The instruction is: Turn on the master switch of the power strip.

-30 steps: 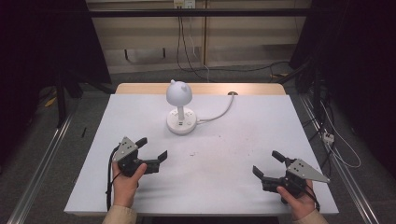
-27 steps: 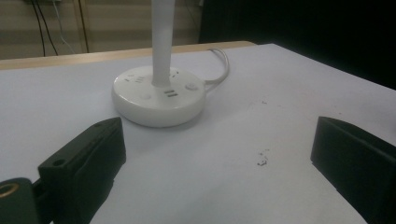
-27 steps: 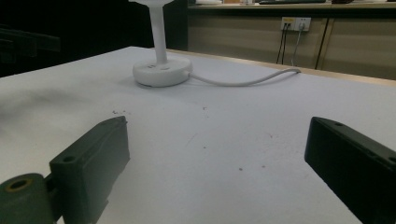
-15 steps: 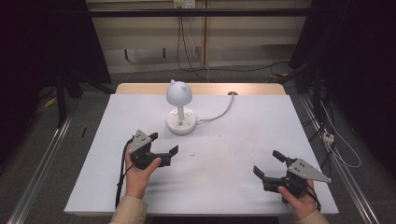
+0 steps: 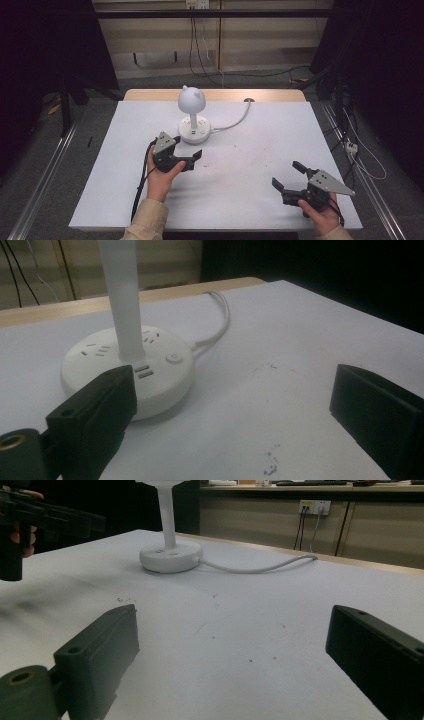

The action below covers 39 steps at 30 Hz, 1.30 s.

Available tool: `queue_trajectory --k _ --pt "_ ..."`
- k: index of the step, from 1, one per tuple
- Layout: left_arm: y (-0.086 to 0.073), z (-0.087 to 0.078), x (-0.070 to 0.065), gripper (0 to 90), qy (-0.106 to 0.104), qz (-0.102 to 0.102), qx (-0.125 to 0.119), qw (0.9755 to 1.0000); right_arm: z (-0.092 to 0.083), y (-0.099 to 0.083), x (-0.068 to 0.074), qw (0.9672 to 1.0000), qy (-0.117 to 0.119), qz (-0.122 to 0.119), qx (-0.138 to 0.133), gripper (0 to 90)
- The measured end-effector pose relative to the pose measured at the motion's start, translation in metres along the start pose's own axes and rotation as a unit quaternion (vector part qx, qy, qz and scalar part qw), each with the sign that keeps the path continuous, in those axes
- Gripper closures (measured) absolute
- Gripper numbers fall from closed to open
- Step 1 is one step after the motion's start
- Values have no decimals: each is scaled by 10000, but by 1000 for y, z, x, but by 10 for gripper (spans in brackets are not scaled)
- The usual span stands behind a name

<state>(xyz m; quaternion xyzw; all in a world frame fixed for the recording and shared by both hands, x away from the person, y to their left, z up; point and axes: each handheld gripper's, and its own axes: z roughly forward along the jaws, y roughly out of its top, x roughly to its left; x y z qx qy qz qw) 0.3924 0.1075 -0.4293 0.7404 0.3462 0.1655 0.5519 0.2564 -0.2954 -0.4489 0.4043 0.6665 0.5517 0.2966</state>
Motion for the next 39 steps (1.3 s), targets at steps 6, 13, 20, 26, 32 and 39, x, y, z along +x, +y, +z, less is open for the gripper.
queue_trajectory --k 6,13,20,26,32,39 --pt "4 14 -2 52 -29 8 75 10000 0 0 1 10000 16 -13 -15 63" --pt "4 27 -2 80 0 -62 115 9999 -1 0 0 10000 -12 -20 -22 65" --pt "5 36 1 118 124 -22 118 9998 -1 1 0 10000 -17 -29 -29 66" --pt "9 42 1 139 121 33 158 9998 -1 1 0 10000 -15 -26 -23 67" --pt "11 47 5 176 219 47 173 9996 -1 1 0 10000 0 -37 -32 68" --pt "9 51 9 241 280 -65 176 9994 -1 1 0 10000 -1 -35 -25 68"
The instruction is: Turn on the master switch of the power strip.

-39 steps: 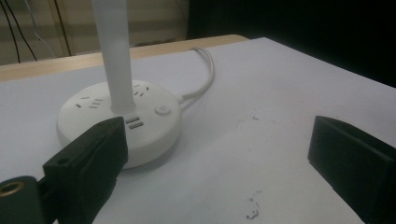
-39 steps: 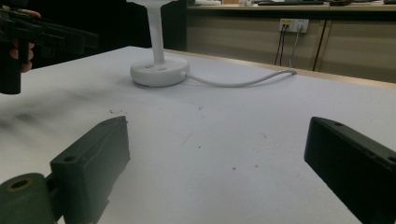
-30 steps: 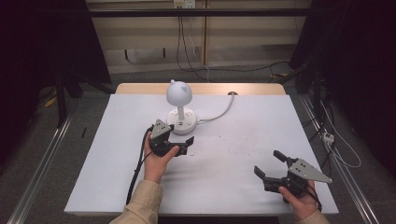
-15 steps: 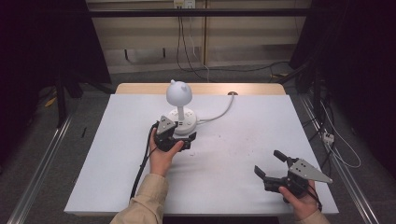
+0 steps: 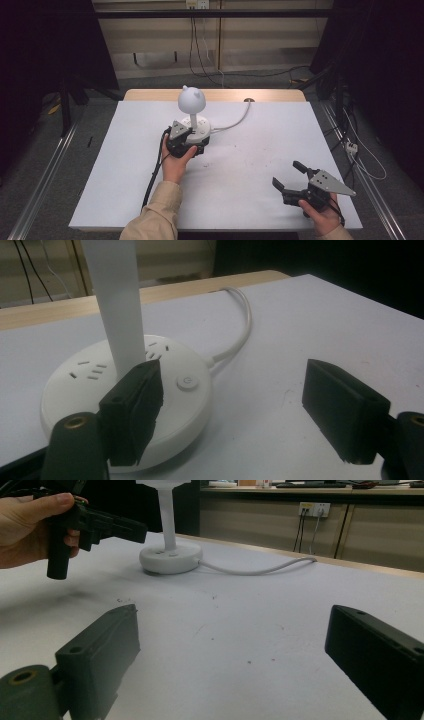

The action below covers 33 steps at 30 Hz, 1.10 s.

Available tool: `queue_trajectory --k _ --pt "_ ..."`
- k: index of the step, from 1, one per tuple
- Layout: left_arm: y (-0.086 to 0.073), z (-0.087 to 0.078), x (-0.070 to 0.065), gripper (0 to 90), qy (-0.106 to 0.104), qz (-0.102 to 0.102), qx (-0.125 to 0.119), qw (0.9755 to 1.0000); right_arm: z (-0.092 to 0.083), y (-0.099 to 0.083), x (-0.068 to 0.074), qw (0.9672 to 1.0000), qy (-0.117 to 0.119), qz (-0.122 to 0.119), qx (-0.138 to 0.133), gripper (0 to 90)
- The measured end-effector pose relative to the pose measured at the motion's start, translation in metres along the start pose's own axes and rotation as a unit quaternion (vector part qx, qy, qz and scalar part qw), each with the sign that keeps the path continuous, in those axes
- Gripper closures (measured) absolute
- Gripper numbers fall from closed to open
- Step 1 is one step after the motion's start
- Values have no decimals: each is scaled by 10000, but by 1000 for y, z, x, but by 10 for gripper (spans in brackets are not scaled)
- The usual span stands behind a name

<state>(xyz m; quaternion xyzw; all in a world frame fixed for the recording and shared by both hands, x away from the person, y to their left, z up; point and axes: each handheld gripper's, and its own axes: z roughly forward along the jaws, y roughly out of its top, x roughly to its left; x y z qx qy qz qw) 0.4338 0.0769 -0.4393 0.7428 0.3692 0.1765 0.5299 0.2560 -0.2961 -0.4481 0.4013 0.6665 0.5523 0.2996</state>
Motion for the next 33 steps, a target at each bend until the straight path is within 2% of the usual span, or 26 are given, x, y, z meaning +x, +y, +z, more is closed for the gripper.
queue_trajectory --k 3,8,11,14,17,23,25,28,30,33 --pt "0 0 1 268 42 34 -3 10000 0 0 0 10000 -1 0 -5 69" --pt "1 1 2 340 100 -50 -16 9999 0 0 0 10000 1 5 -4 69" --pt "0 2 5 353 171 -112 12 9998 1 0 0 10000 0 0 7 69" --pt "-1 3 6 430 190 -124 41 9997 1 0 0 10000 5 -24 -2 69" --pt "-1 4 6 468 220 -46 71 9997 1 0 0 10000 1 -36 -6 71" --pt "-2 6 7 539 329 -75 124 9994 1 0 0 10000 5 -35 -13 71" --pt "0 7 7 550 341 58 200 9992 1 0 0 10000 3 -36 -5 71" --pt "4 8 6 571 304 77 217 9993 1 0 0 10000 5 -38 -9 71" --pt "6 10 6 583 344 -3 232 9991 1 0 0 10000 -1 -43 -4 71" --pt "6 12 7 595 387 4 258 9989 1 0 0 10000 0 -50 -13 71"
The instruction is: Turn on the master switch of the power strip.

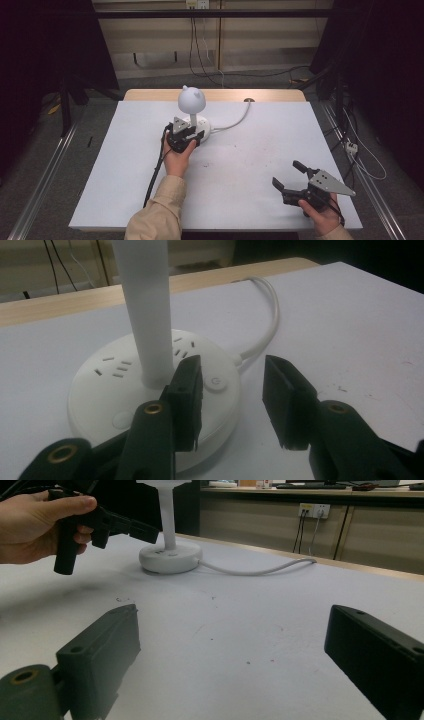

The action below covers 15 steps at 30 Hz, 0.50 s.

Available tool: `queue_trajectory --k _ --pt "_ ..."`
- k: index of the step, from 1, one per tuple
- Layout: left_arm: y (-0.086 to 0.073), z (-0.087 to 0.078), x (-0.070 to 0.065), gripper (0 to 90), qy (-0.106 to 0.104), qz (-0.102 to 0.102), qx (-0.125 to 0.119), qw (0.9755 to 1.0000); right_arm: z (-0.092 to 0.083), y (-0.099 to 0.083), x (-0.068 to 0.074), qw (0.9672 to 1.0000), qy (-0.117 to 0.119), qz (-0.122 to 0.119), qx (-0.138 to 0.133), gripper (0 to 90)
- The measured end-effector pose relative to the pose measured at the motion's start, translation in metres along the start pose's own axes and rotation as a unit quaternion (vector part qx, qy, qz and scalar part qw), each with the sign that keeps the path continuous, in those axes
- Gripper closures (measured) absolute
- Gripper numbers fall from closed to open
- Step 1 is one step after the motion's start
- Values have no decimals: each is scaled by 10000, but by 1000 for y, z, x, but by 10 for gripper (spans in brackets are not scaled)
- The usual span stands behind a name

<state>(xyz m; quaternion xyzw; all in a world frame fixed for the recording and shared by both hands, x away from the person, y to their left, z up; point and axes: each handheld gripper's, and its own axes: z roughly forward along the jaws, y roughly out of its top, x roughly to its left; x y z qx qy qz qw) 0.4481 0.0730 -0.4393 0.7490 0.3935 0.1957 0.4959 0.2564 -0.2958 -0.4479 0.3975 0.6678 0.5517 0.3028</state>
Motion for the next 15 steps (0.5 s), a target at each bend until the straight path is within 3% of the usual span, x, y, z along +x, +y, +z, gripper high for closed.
queue_trajectory --k 15 --pt "-2 6 5 770 110 -18 90 9999 1 0 1 10000 8 -44 29 71"
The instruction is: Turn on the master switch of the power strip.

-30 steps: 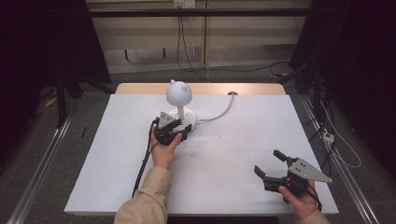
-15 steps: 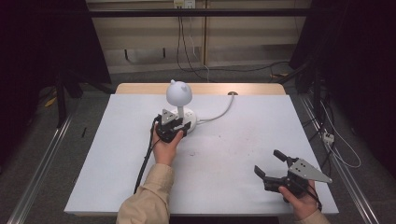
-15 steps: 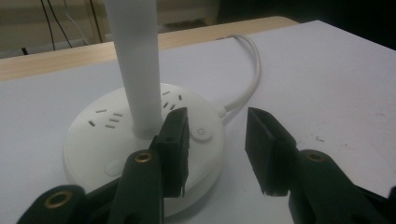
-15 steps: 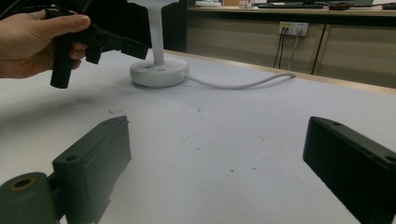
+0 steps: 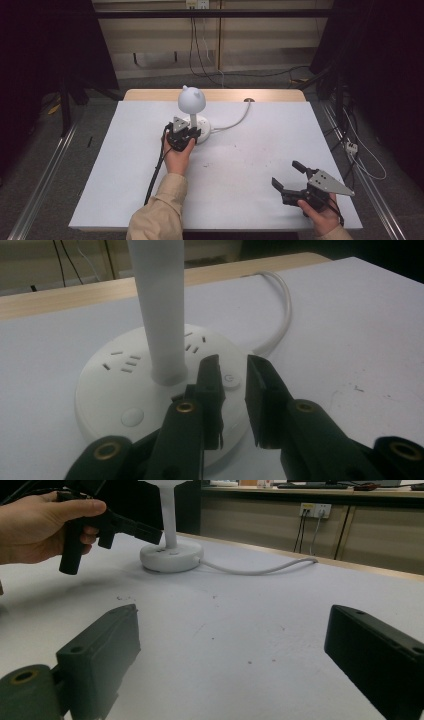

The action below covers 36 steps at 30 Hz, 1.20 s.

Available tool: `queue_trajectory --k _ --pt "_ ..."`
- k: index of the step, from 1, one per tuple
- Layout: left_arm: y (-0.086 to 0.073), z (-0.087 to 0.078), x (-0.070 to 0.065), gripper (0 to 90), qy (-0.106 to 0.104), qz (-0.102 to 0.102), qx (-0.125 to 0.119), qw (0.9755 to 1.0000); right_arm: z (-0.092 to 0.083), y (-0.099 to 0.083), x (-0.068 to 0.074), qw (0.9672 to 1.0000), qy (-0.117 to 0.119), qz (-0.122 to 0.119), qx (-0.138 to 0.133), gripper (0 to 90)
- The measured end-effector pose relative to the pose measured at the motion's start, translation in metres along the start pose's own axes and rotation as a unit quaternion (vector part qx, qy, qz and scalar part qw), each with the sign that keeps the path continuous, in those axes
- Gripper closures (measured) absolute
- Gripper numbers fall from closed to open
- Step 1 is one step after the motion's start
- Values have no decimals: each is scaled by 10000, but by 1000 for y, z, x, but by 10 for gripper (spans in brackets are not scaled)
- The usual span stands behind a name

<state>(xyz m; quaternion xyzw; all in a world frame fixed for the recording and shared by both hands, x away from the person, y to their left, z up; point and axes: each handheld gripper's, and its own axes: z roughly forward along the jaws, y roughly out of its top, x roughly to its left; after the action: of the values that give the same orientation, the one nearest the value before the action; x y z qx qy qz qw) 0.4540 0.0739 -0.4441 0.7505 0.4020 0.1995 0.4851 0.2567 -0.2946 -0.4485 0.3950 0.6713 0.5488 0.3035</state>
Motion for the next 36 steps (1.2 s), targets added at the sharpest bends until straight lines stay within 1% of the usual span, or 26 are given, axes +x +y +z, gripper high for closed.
queue_trajectory --k 1,2,4,6,11,12,14,15,16,21,22,25,30,35,36 --pt "0 1 0 774 3 -42 2 10000 0 0 0 10000 -1 3 4 71" --pt "-1 1 1 779 34 -15 42 10000 0 0 0 10000 -1 3 4 71" --pt "-1 2 1 783 14 -77 18 10000 0 0 0 10000 -1 -7 1 71" --pt "-2 3 3 785 37 -39 58 10000 0 0 1 10000 3 -6 -6 72" --pt "-3 5 2 808 35 -94 48 9999 1 0 1 10000 31 -23 13 71" --pt "-3 5 3 808 43 -46 68 10000 1 0 1 10000 31 -23 13 71" --pt "-4 7 2 819 37 -141 45 9999 1 0 1 10000 33 -32 26 71" --pt "-4 7 3 824 50 -121 98 9999 1 0 1 10000 35 -34 23 71" --pt "-5 7 3 842 46 -138 90 9999 1 0 1 10000 43 -34 25 71" --pt "-4 8 2 863 27 -182 38 9998 1 0 1 10000 53 -39 27 71" --pt "-4 8 3 870 33 -147 33 9999 1 0 1 10000 53 -40 26 71" --pt "-4 9 2 892 22 -150 22 9999 1 0 1 10000 55 -44 21 71" --pt "-4 10 2 900 31 -151 21 9999 1 0 2 10000 53 -50 12 71" --pt "-4 11 2 900 36 -207 -9 9998 2 0 1 10000 54 -60 12 71" --pt "-5 11 2 900 31 -205 23 9998 2 0 1 10000 56 -56 12 71"
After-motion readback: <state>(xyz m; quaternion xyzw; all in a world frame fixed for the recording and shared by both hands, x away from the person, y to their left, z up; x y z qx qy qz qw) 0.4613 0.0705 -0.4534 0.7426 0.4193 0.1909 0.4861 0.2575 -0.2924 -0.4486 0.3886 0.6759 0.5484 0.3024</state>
